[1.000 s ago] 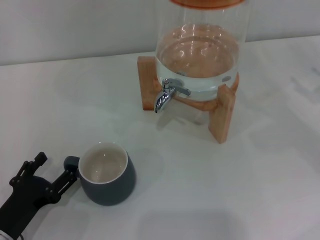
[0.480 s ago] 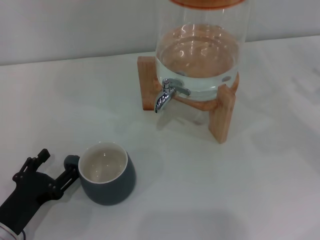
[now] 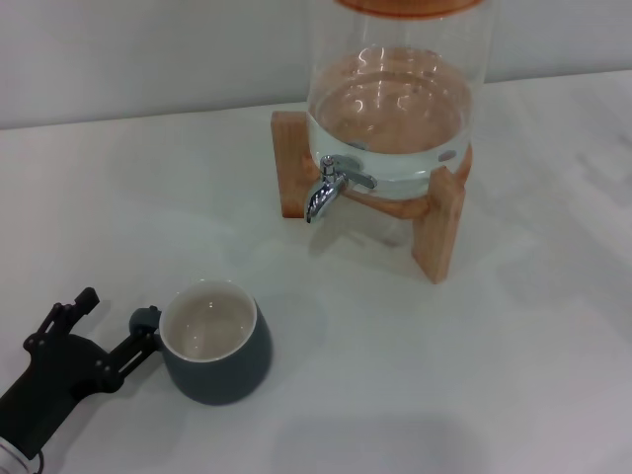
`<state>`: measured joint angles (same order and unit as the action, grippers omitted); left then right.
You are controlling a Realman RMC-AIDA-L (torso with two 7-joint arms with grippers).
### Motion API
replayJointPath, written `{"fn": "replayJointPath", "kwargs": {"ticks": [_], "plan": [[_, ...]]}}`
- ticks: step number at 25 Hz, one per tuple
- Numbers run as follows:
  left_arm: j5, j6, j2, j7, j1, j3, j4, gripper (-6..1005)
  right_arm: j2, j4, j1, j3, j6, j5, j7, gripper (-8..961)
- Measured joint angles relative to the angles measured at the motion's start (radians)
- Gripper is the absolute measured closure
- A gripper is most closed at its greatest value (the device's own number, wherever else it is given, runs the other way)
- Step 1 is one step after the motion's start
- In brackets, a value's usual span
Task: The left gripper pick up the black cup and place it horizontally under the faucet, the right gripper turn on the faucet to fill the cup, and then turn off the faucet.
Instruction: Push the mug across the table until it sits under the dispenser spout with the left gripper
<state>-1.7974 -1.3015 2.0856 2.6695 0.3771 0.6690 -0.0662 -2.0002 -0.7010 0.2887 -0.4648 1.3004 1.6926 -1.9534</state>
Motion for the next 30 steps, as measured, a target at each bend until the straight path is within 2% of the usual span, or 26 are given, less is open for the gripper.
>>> {"fn": "replayJointPath", "kwargs": {"ticks": [30], "plan": [[0.025, 0.027, 0.005, 0.001, -0.002, 0.001, 0.009, 108, 0.000, 0.000, -0.001, 0.000, 0.006, 0.007, -0.001, 144]]}}
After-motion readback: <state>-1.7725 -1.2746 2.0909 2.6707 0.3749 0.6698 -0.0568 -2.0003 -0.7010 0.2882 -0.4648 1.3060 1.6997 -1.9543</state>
